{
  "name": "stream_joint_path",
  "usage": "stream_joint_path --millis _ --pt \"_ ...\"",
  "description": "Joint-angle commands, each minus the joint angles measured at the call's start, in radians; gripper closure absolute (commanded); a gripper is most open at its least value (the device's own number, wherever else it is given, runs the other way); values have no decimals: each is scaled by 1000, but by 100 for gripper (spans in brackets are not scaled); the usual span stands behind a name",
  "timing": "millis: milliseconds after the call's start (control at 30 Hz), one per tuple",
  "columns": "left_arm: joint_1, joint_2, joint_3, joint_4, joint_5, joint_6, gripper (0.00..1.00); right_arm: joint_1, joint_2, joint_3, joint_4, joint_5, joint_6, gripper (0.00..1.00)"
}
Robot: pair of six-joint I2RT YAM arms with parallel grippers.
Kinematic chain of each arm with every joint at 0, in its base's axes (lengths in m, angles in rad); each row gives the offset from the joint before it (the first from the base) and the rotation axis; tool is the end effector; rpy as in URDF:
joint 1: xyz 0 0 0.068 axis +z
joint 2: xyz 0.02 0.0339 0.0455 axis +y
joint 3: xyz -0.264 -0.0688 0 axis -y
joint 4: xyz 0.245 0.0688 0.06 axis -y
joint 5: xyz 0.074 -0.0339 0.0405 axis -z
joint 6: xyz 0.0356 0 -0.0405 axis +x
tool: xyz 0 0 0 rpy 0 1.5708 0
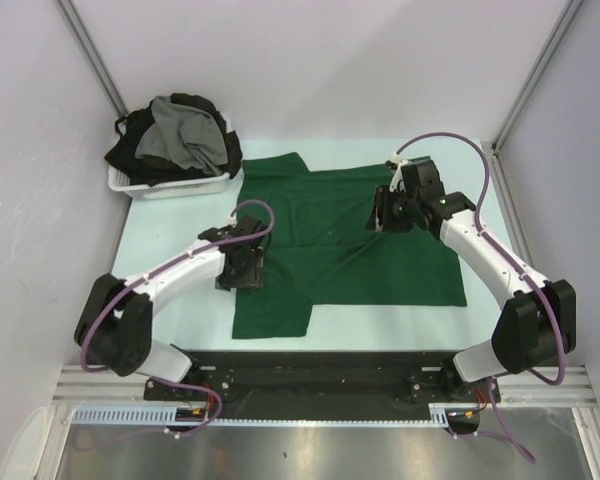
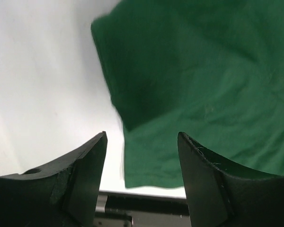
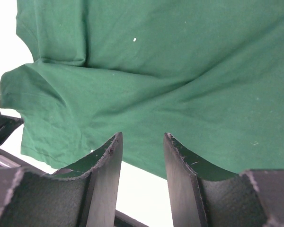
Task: Fold and stack the t-shirts
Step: Flatten out the tshirt
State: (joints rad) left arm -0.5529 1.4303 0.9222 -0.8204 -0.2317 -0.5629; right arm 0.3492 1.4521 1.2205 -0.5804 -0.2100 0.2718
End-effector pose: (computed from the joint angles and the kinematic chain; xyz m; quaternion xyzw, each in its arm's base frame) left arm 0.2190 -0.1256 0.2026 -0.0189 0.9859 0.0338 0.1626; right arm 0.2942 0.1150 0.2988 -0.0745 0.9216 0.2052 0.3210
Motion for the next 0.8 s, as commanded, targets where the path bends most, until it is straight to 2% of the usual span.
stream_joint_path --millis 0,167,400,767 --pt "-7 48 43 104 -83 60 34 0 10 66 -35 0 -22 56" --pt "-8 114 67 142 -84 77 42 4 39 89 -41 1 -23 56" --pt "-7 128 76 145 -78 90 54 4 73 112 -35 -2 -22 56" --pt "-7 45 69 -29 -24 101 73 2 125 148 13 -17 -8 56"
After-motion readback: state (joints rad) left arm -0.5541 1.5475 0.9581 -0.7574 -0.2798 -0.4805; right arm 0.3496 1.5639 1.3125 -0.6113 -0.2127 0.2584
